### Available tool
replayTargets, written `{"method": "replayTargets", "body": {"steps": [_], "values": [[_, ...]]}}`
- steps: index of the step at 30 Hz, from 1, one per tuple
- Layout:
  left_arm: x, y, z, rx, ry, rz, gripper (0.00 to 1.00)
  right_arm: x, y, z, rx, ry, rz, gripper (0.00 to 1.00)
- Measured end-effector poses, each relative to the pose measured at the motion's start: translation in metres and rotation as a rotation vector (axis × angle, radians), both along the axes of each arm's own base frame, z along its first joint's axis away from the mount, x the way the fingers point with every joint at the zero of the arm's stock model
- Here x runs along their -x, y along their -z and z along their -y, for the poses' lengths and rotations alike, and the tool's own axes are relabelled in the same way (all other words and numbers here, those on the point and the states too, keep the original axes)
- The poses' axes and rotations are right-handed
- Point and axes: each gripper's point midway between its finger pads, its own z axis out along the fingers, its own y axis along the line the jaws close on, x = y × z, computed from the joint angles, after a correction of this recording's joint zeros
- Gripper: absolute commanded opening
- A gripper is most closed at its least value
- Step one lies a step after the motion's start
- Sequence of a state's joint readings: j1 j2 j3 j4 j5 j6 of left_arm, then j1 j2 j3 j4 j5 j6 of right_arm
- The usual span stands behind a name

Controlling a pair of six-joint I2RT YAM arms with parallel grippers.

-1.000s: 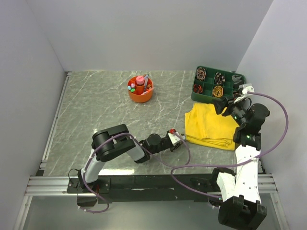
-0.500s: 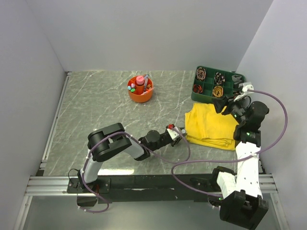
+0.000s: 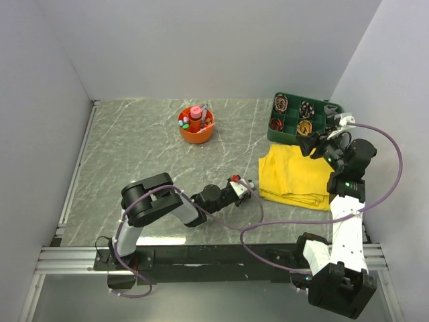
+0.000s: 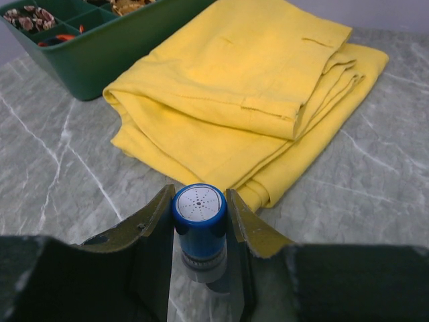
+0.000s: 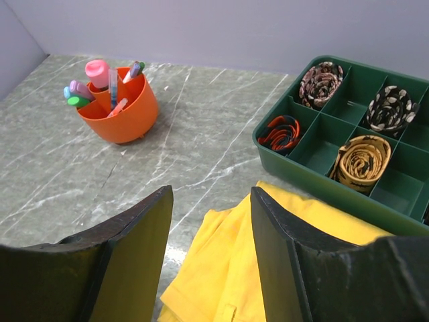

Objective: Sort the stationery into containers
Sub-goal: Close the stationery at the center of the board.

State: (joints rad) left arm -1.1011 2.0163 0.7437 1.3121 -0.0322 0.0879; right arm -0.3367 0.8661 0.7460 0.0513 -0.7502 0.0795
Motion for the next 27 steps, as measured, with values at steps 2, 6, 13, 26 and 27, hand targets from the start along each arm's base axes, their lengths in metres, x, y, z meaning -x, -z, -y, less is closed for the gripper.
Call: {"method": "replayTargets", "body": {"steps": [2, 6, 13, 26, 27], "values": [[0.001, 0.003, -0.002, -0.007, -0.002, -0.007, 0.01, -0.001, 0.001, 0.000, -0.004, 0.000, -0.004, 0.58], [0.001, 0.005, -0.003, -0.009, -0.002, -0.012, 0.01, -0.001, 0.001, 0.000, -0.005, 0.000, -0.005, 0.58], [0.002, 0.006, -0.003, -0.001, -0.002, -0.029, 0.01, -0.001, 0.001, 0.000, 0.000, 0.000, -0.003, 0.58], [0.003, 0.014, -0.002, -0.003, -0.001, -0.058, 0.01, -0.001, 0.001, 0.000, 0.009, -0.002, 0.002, 0.58], [0.002, 0.015, -0.002, -0.004, -0.002, -0.060, 0.01, -0.001, 0.001, 0.000, 0.010, -0.003, 0.003, 0.58]]}}
